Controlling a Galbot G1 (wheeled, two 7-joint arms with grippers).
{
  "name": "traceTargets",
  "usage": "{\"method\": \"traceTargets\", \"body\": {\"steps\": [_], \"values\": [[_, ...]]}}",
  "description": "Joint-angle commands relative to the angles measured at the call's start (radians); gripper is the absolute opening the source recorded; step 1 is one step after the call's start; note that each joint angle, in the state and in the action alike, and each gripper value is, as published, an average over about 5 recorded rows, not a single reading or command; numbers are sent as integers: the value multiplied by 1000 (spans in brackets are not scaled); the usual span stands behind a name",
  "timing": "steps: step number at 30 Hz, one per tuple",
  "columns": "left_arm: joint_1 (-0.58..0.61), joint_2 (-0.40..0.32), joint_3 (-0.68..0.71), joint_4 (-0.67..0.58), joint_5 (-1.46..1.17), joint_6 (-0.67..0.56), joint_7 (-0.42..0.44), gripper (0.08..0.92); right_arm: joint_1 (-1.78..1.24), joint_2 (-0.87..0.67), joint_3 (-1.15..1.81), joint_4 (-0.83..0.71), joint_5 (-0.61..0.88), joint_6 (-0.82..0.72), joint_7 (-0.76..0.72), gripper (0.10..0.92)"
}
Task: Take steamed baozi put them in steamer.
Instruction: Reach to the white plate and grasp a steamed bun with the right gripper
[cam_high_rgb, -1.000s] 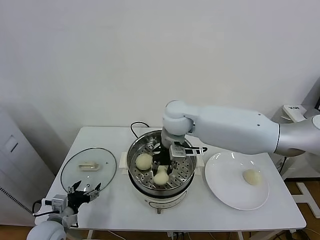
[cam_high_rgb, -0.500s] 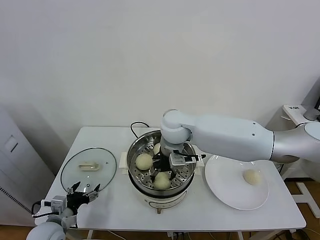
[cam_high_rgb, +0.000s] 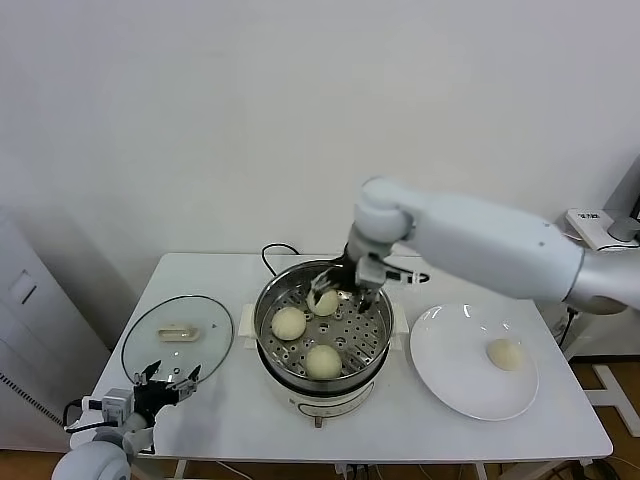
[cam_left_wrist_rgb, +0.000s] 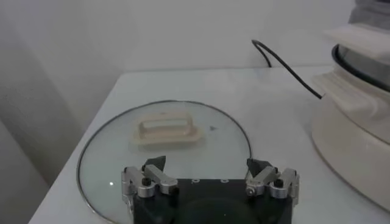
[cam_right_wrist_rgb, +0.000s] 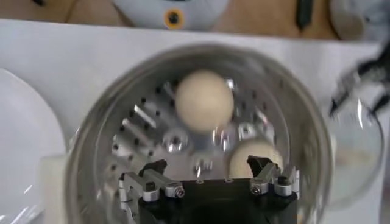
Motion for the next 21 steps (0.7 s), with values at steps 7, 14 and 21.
{"method": "traceTargets", "body": {"steps": [7, 14, 21], "values": [[-11, 4, 0, -2, -6, 4, 0, 823, 12, -368, -5, -270, 233, -267, -110, 823], [-22, 1, 8, 0, -6, 7, -2, 823, -64, -415, 7, -356, 192, -246, -123, 823], [-26, -1, 9, 0, -6, 7, -2, 823, -202, -418, 68, -408, 90, -201, -110, 823]]}}
